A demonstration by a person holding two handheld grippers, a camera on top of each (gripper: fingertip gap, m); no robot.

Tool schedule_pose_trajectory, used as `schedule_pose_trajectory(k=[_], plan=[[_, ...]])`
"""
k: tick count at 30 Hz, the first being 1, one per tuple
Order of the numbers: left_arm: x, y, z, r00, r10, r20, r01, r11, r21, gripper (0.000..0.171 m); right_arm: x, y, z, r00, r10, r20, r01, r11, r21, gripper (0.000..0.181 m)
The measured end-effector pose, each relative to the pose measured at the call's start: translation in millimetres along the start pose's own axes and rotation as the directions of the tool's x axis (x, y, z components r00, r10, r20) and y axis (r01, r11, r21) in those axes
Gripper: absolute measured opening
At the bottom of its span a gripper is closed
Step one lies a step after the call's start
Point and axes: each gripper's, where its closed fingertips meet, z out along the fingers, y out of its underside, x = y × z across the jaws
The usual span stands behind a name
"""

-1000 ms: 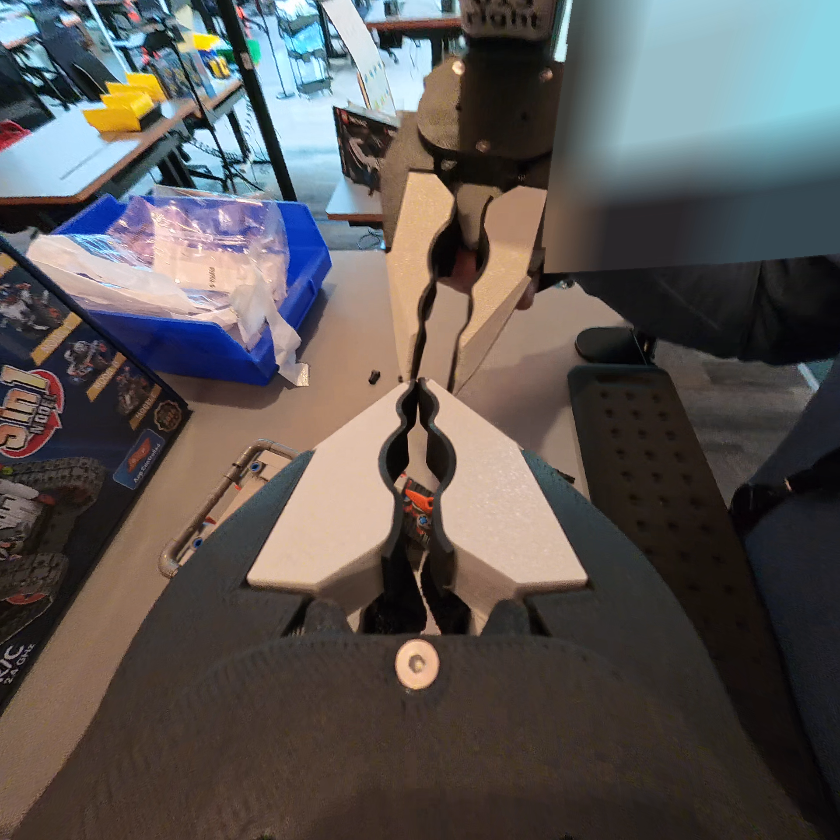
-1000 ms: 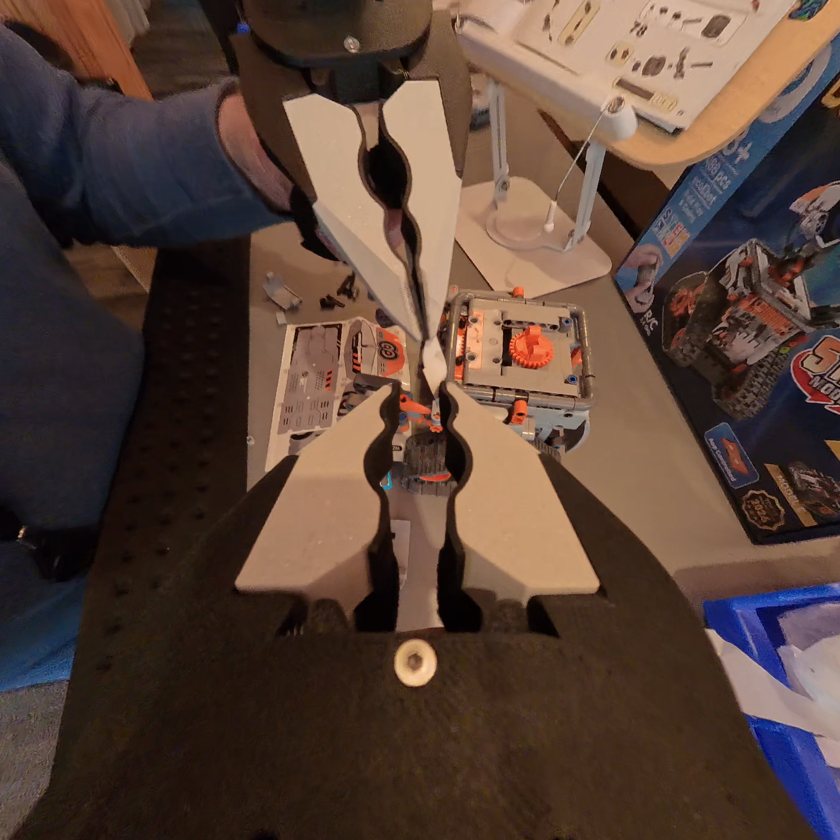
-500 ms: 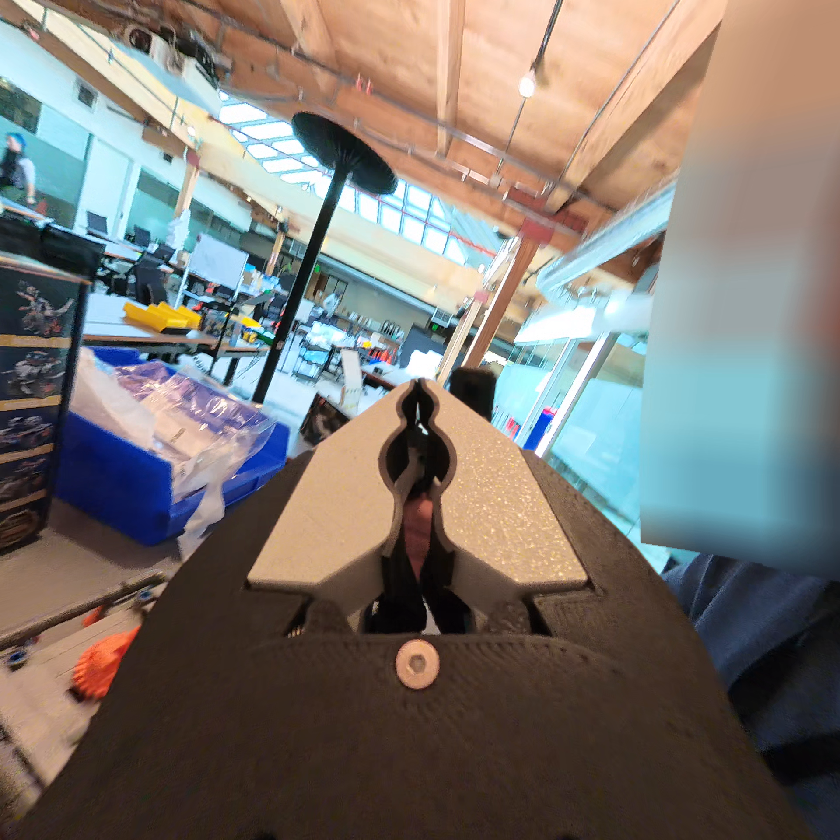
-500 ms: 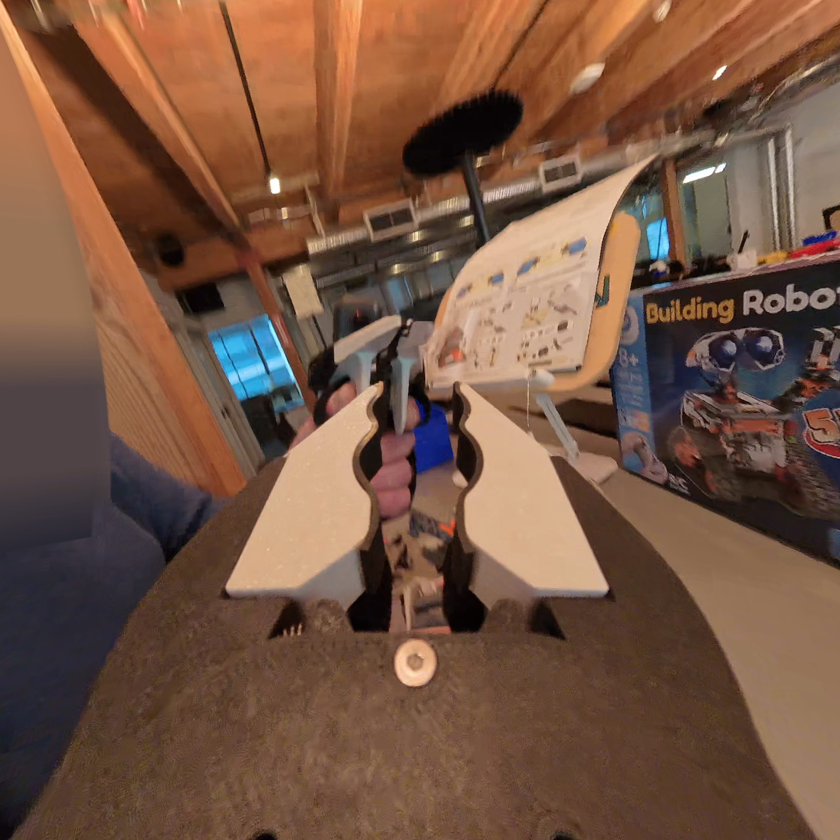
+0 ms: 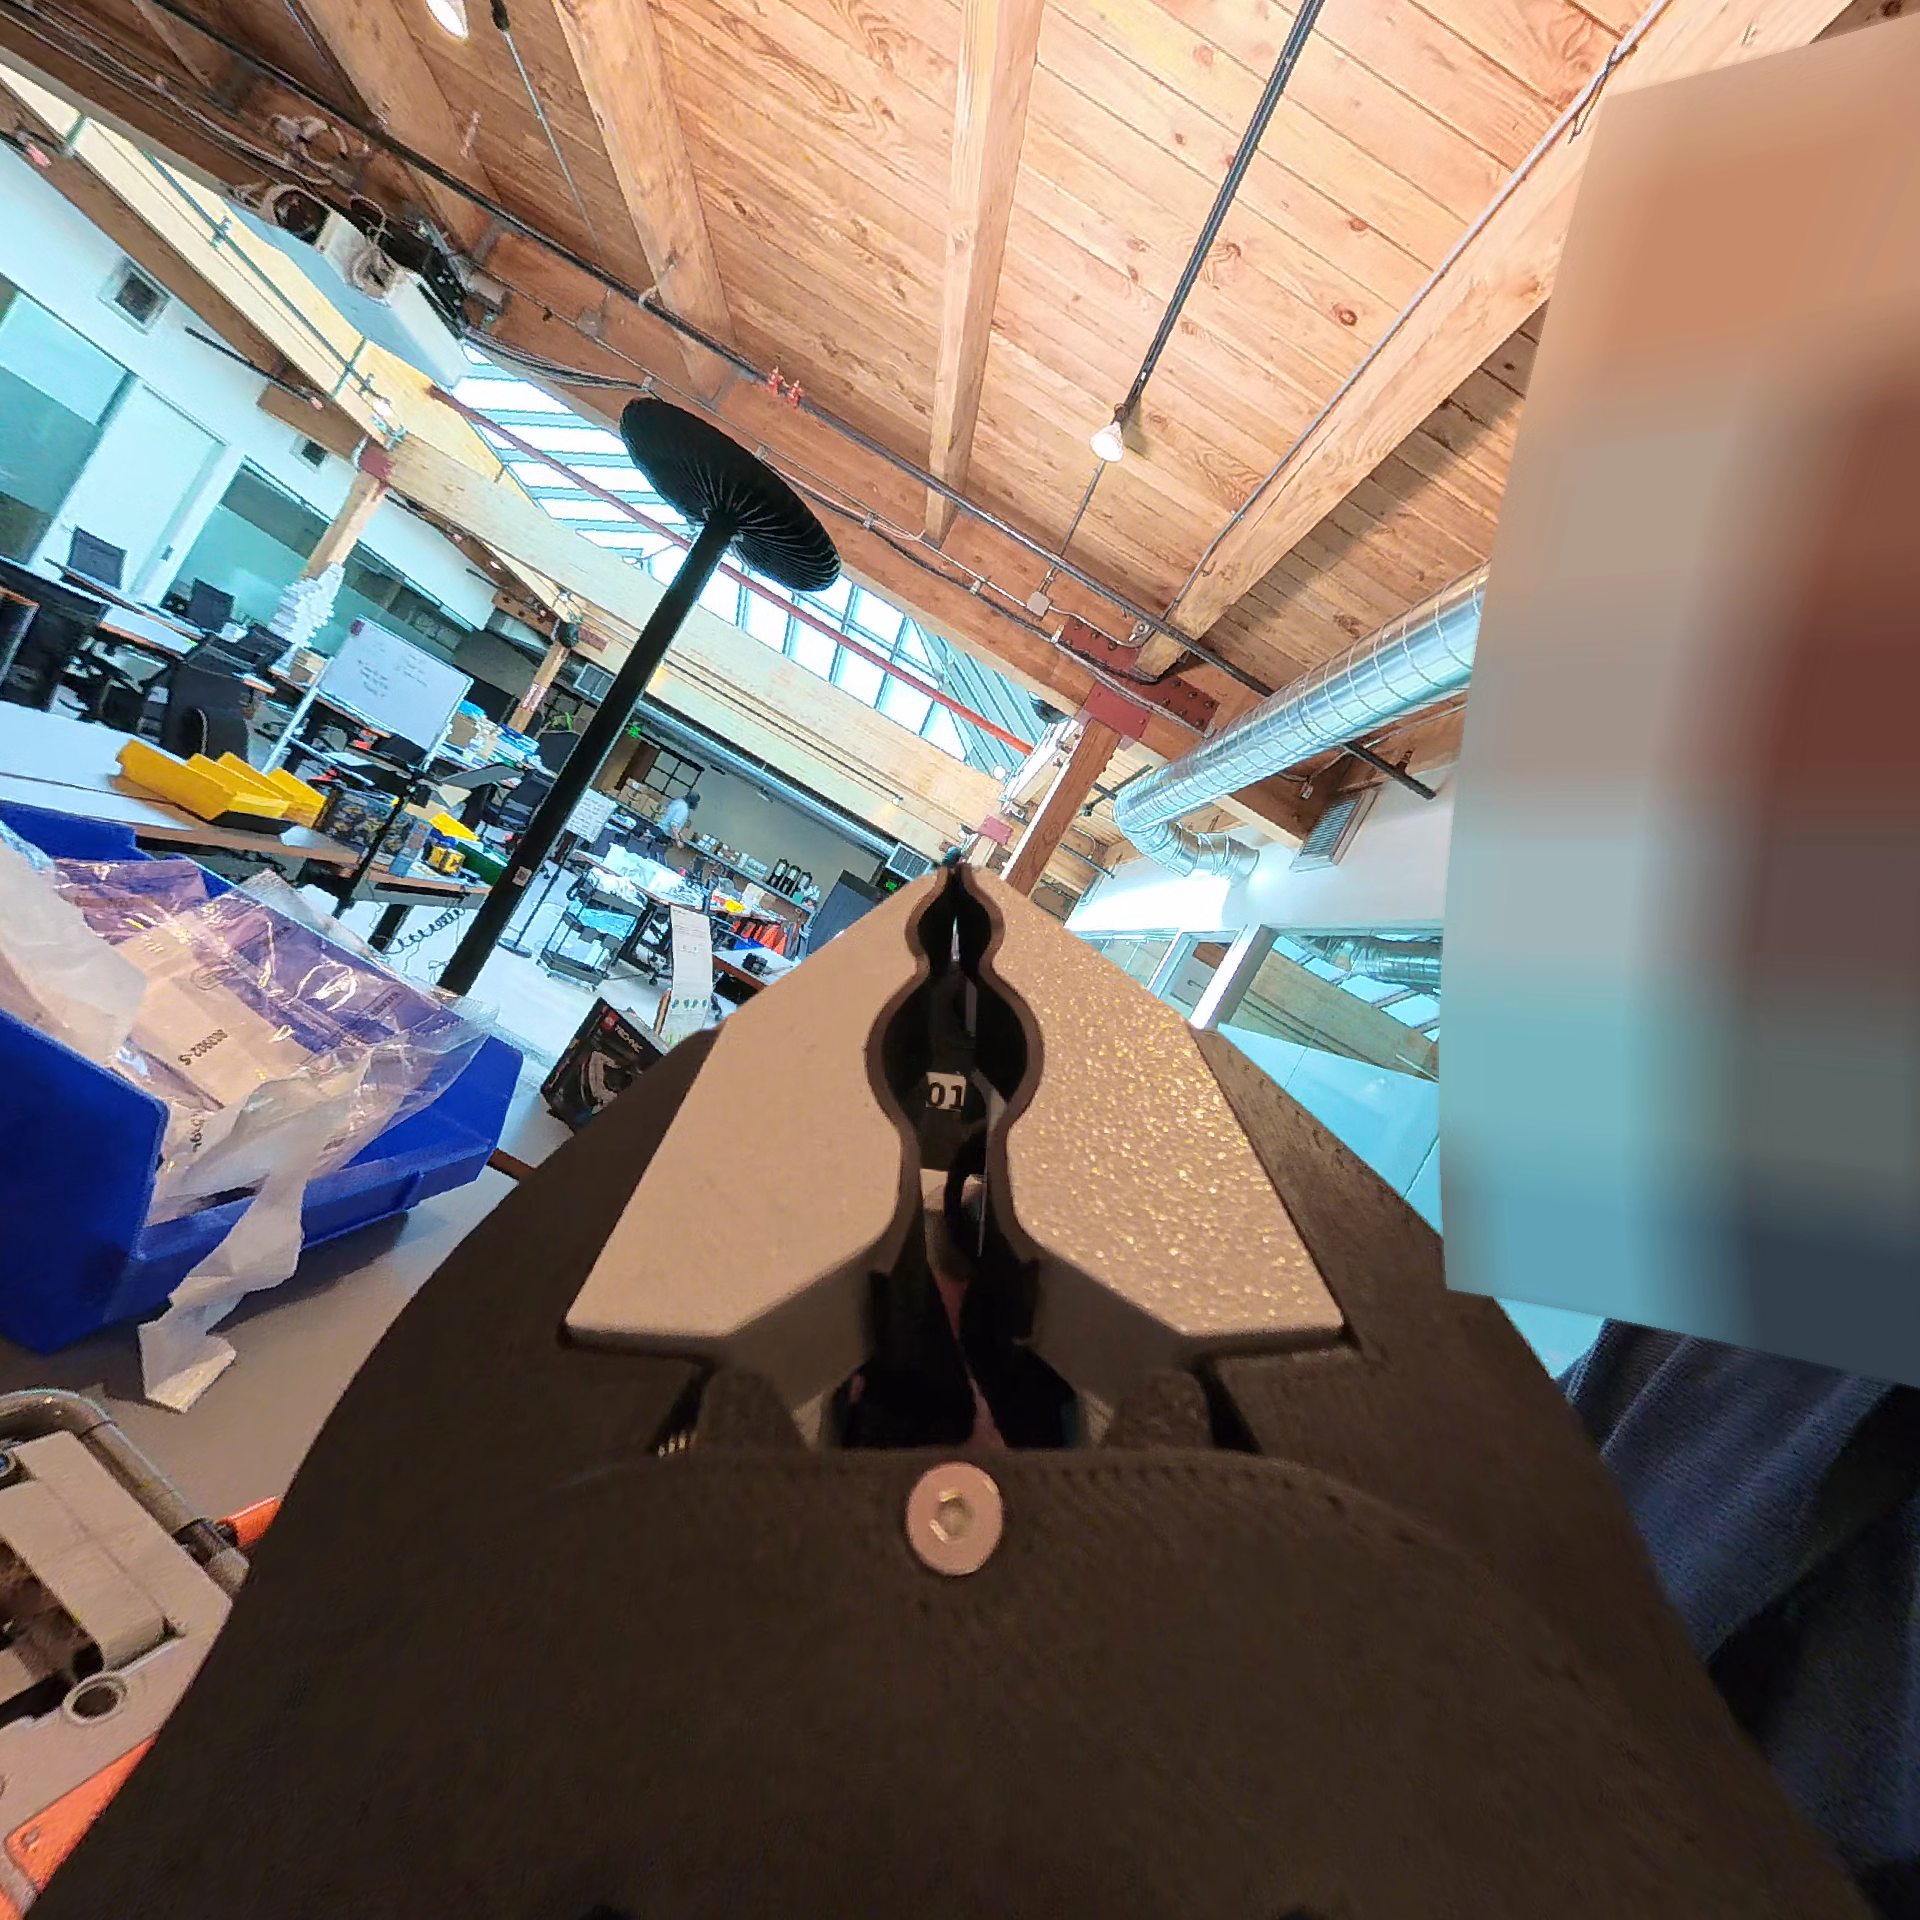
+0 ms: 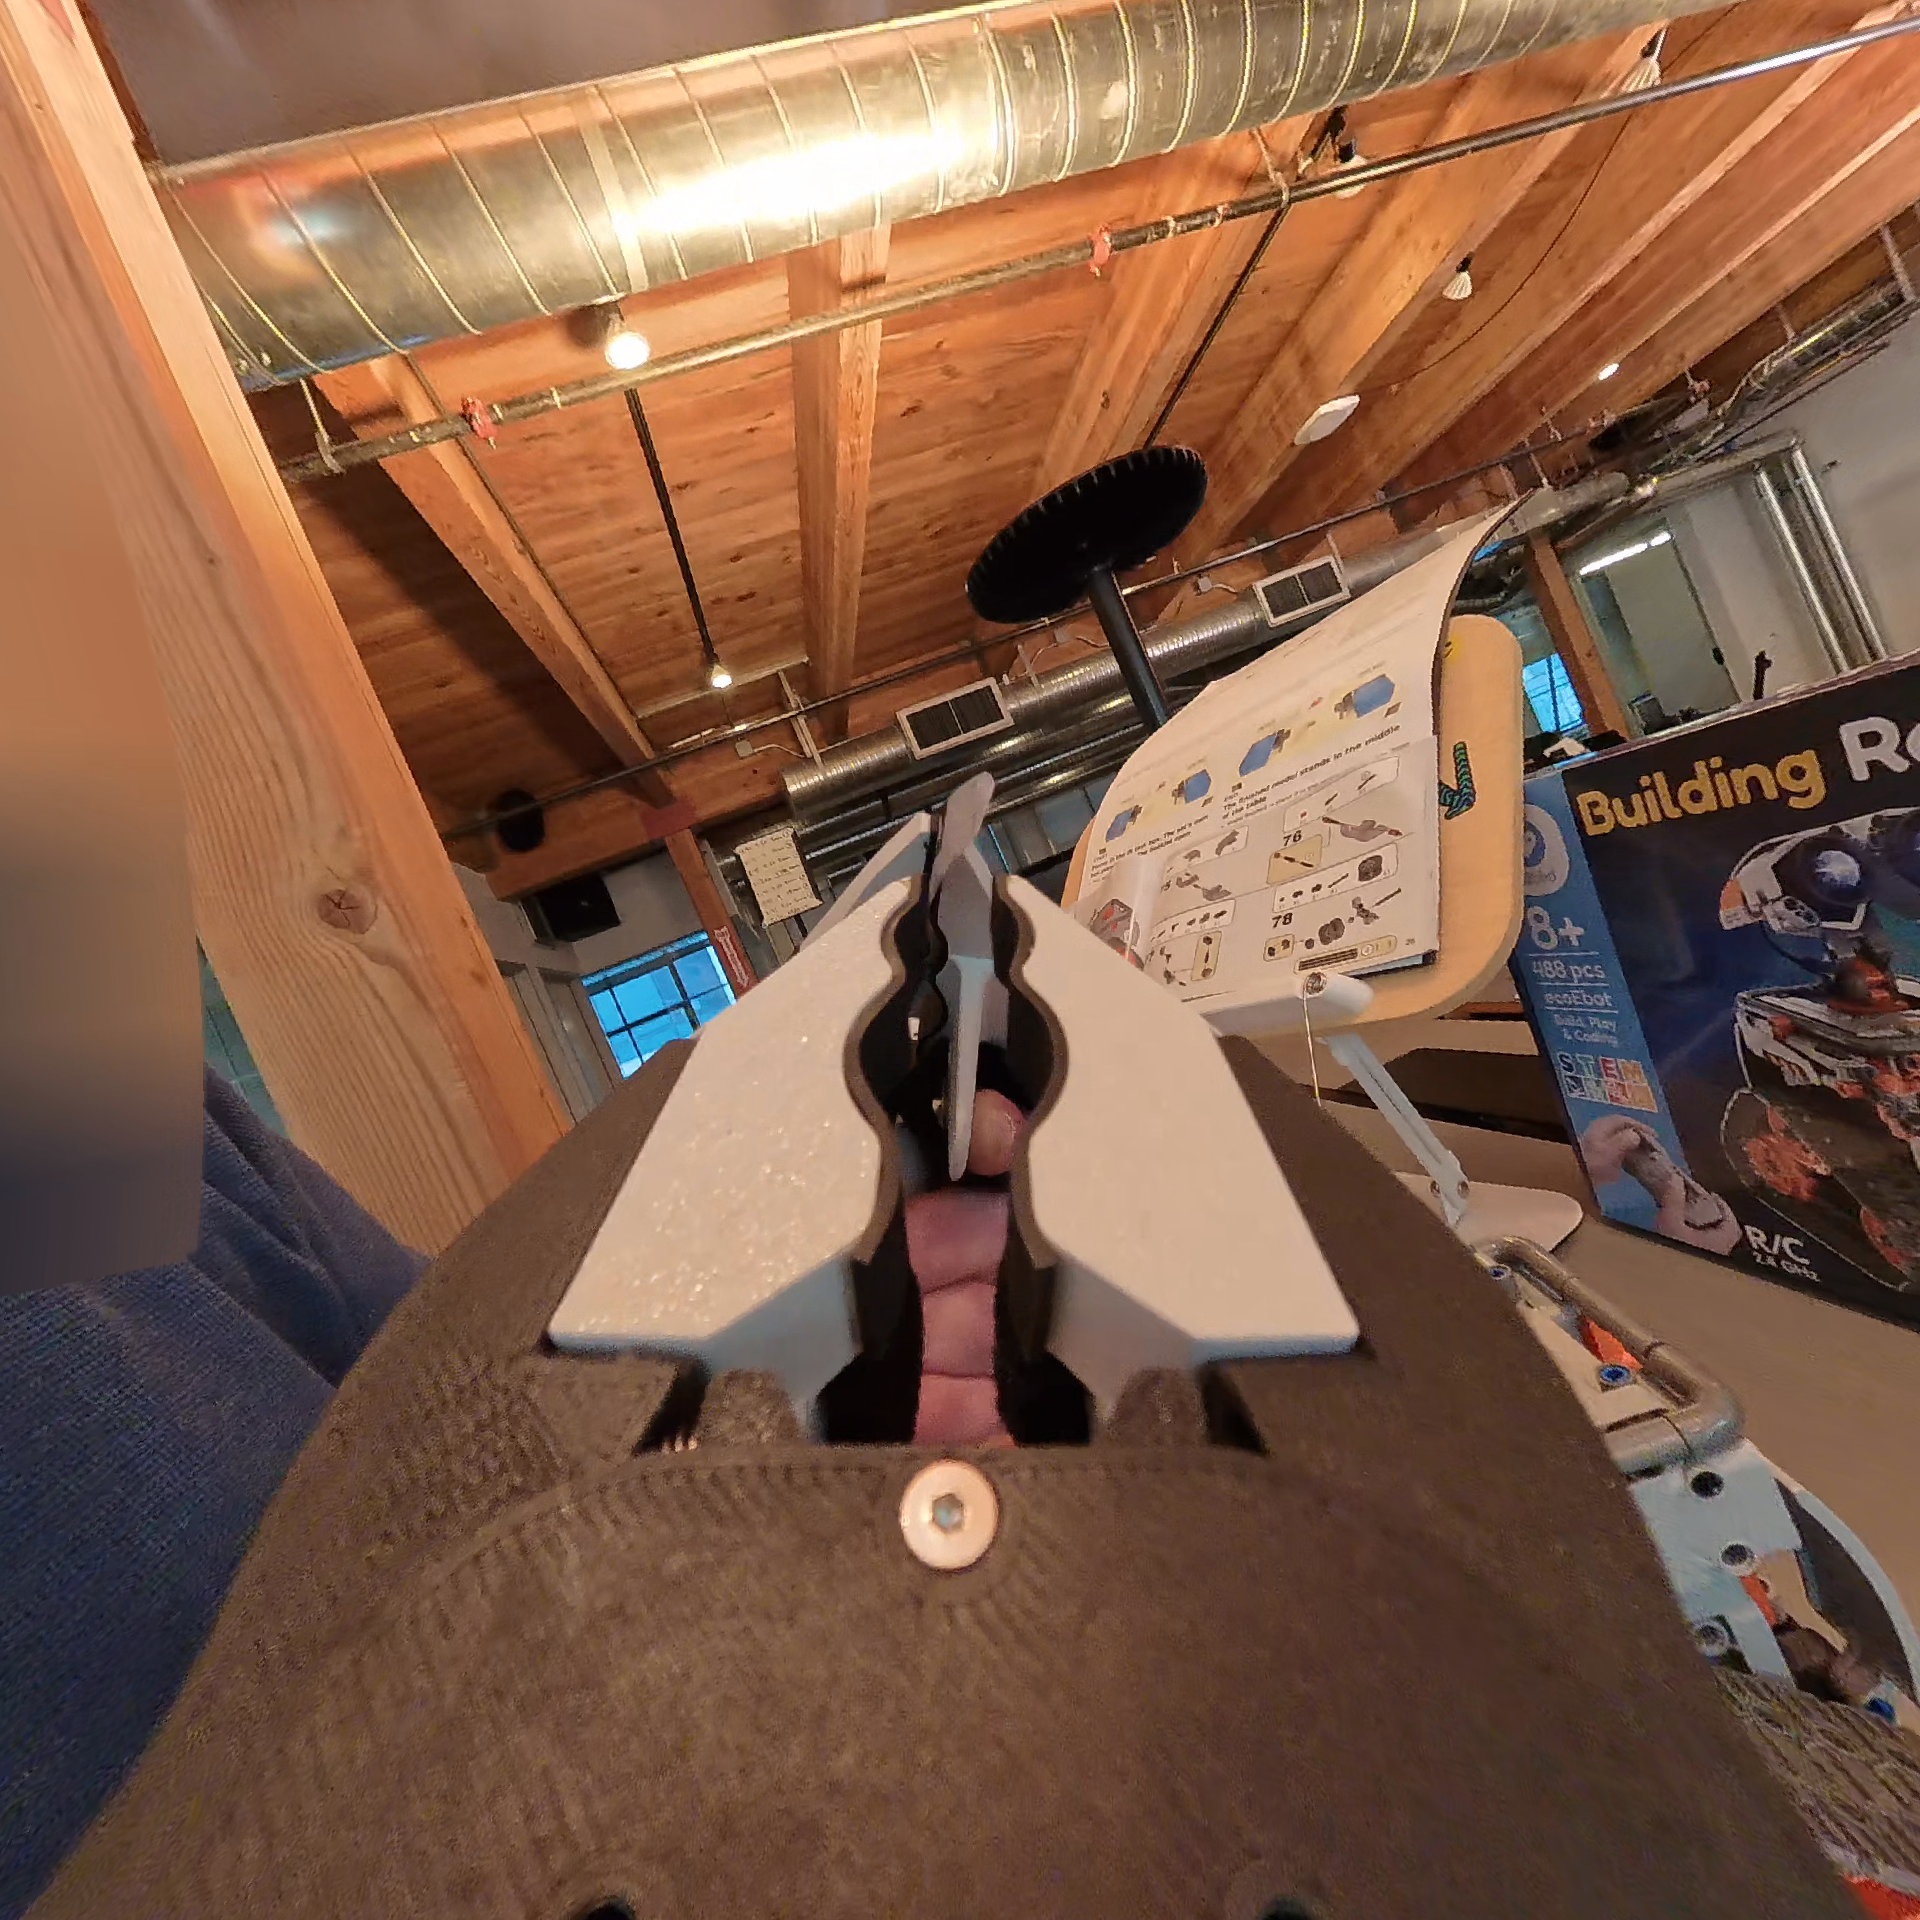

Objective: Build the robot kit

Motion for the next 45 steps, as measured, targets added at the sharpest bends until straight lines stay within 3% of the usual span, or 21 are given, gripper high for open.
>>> schedule_pose_trajectory(k=[6, 14, 18, 20, 25, 29, 32, 35, 39, 42, 45], plan=[[-2, -1, -2, 1.000, 0.001, -0.002, -0.001, 1.000, 0.014, 0.000, 1, -6, -2, 1.000, -0.005, 0.002, 0.005, 1.000, 0.028, 0.000], [-6, 1, -5, 1.000, 0.001, 0.004, -0.001, 1.000, 0.010, 0.000, 0, -2, -3, 0.999, -0.054, -0.003, 0.054, 0.997, -0.047, 0.000], [-7, 4, -6, 0.996, 0.070, 0.049, -0.068, 0.997, -0.033, 0.004, 1, -1, -5, 0.997, -0.080, -0.005, 0.079, 0.990, -0.114, 0.000], [-16, 8, -7, 0.985, 0.129, 0.112, -0.119, 0.988, -0.096, 0.028, 3, -3, -8, 0.994, -0.109, -0.008, 0.106, 0.982, -0.156, 0.000], [-26, 2, -21, 0.945, 0.270, 0.183, -0.229, 0.949, -0.217, 0.044, 23, 4, -27, 0.987, -0.155, -0.028, 0.135, 0.924, -0.358, 0.000], [-35, 23, -35, 0.868, 0.471, 0.157, -0.343, 0.798, -0.496, 0.046, 31, 30, -42, 0.996, -0.083, 0.021, 0.081, 0.834, -0.546, 0.000], [-46, 43, -52, 0.761, 0.643, 0.089, -0.434, 0.606, -0.666, 0.046, 42, 48, -50, 0.999, -0.026, 0.032, 0.041, 0.778, -0.626, 0.000], [-56, 64, -70, 0.654, 0.756, -0.030, -0.512, 0.413, -0.753, 0.045, 51, 69, -59, 0.999, 0.020, 0.028, 0.006, 0.710, -0.704, 0.000], [-58, 92, -79, 0.664, 0.741, -0.098, -0.513, 0.357, -0.781, 0.041, 61, 87, -65, 0.996, 0.092, 0.017, -0.047, 0.650, -0.759, 0.000], [-63, 103, -81, 0.636, 0.761, -0.126, -0.519, 0.302, -0.800, 0.041, 63, 98, -70, 0.989, 0.147, 0.030, -0.067, 0.607, -0.792, 0.000], [-61, 113, -79, 0.639, 0.754, -0.154, -0.533, 0.289, -0.796, 0.042, 67, 104, -72, 0.983, 0.180, 0.034, -0.081, 0.590, -0.803, 0.000]])
